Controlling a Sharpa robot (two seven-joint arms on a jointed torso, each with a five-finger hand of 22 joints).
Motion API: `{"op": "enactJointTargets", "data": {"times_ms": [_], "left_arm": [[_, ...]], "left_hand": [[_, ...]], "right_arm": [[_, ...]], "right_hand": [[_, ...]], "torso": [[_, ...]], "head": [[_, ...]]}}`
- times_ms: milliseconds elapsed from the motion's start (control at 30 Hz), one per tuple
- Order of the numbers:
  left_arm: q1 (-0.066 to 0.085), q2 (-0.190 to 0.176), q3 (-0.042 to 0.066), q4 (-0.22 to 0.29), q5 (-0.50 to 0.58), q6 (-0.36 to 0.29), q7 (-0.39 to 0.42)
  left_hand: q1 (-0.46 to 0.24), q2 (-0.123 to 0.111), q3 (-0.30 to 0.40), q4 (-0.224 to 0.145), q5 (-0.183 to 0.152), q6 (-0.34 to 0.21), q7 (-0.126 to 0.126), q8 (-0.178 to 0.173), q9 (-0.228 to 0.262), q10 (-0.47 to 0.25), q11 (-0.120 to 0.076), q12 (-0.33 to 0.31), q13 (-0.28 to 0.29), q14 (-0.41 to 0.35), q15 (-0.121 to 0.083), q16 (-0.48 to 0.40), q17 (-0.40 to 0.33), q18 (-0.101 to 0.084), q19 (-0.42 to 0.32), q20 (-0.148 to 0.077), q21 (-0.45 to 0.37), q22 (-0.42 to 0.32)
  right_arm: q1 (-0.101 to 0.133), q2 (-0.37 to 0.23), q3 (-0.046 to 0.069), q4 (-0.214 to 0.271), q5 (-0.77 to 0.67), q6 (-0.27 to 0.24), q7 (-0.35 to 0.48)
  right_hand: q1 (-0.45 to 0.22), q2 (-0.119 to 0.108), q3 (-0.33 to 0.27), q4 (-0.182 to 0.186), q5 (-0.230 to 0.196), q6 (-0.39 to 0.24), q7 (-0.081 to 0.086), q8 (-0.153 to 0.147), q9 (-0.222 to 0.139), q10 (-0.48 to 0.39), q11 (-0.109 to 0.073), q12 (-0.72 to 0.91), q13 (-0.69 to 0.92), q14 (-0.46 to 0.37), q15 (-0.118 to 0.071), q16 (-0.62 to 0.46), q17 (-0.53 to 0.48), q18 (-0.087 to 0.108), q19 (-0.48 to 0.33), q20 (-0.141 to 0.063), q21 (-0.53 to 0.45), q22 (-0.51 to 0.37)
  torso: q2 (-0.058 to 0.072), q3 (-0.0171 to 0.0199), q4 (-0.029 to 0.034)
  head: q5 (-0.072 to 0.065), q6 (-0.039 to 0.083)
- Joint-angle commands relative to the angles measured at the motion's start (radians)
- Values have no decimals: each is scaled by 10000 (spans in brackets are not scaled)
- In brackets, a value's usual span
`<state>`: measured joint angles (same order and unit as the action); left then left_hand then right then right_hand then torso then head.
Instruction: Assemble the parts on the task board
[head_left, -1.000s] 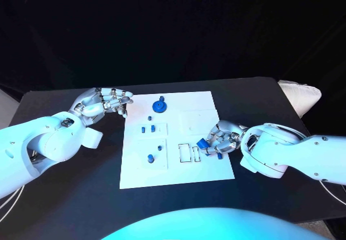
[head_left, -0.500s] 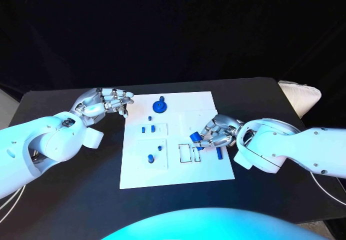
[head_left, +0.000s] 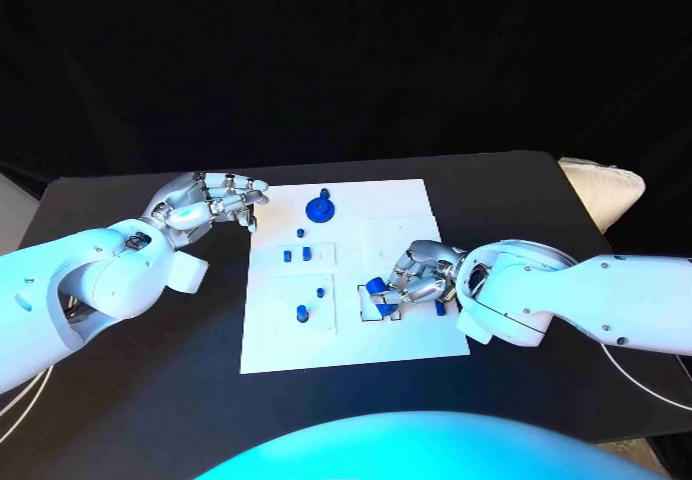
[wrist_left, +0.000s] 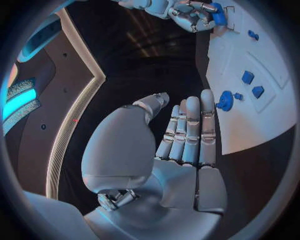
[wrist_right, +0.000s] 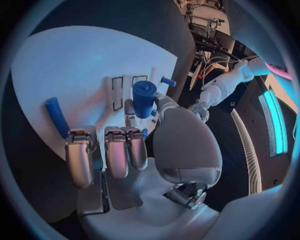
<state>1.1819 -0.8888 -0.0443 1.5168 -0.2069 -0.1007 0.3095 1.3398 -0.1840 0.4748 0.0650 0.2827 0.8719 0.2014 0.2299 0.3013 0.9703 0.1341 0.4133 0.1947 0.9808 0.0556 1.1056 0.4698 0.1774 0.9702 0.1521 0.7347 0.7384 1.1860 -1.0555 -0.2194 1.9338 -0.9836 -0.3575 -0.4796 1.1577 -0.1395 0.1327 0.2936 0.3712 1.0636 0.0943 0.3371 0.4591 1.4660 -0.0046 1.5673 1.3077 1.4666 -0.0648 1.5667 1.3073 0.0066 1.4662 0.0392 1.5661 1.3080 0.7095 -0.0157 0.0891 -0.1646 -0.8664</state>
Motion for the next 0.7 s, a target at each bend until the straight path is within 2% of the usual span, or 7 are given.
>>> {"op": "enactJointTargets", "data": {"times_ms": [33, 467, 700], "left_arm": [[-1, 26, 5, 24, 69, 120, 34], [-1, 8, 5, 24, 69, 116, 23], [-1, 1, 5, 20, 69, 114, 16]], "left_hand": [[-28, 16, -5, 73, -6, -84, 3, 43, -16, -64, -14, 36, -12, -8, 56, -34, -14, 55, 75, 19, -68, -15], [-20, 31, -5, 103, -2, -95, 4, 45, -18, -77, -13, 45, -15, -11, 58, -33, -16, 56, 84, 23, -90, -30], [-18, 43, -1, 114, -1, -95, 4, 47, -18, -79, -13, 48, -16, -11, 58, -32, -16, 56, 87, 23, -95, -33]], "right_arm": [[-48, 78, -1, -33, -248, 485, -144], [-90, 380, 1, -314, -753, -279, -152], [-122, 512, 2, -406, -961, -432, -127]], "right_hand": [[-137, 20, 20, -8, -49, 368, -346, 66, 16, 1048, -78, 35, 2631, 1042, -96, 41, 2634, -66, 1046, -63, 47, 2628], [-280, 83, 43, -13, -1, 394, -378, 125, 30, 1048, -107, 35, 2631, 1042, -123, 41, 2634, -66, 1046, -90, 47, 2628], [-460, 152, 69, -4, -8, 398, -395, 176, 38, 1048, -129, 35, 2631, 1042, -146, 41, 2634, -66, 1046, -115, 47, 2628]], "torso": [[-4, 3, 3], [9, -8, 25], [11, -9, 14]], "head": [[35, -35], [59, -9], [97, -29]]}}
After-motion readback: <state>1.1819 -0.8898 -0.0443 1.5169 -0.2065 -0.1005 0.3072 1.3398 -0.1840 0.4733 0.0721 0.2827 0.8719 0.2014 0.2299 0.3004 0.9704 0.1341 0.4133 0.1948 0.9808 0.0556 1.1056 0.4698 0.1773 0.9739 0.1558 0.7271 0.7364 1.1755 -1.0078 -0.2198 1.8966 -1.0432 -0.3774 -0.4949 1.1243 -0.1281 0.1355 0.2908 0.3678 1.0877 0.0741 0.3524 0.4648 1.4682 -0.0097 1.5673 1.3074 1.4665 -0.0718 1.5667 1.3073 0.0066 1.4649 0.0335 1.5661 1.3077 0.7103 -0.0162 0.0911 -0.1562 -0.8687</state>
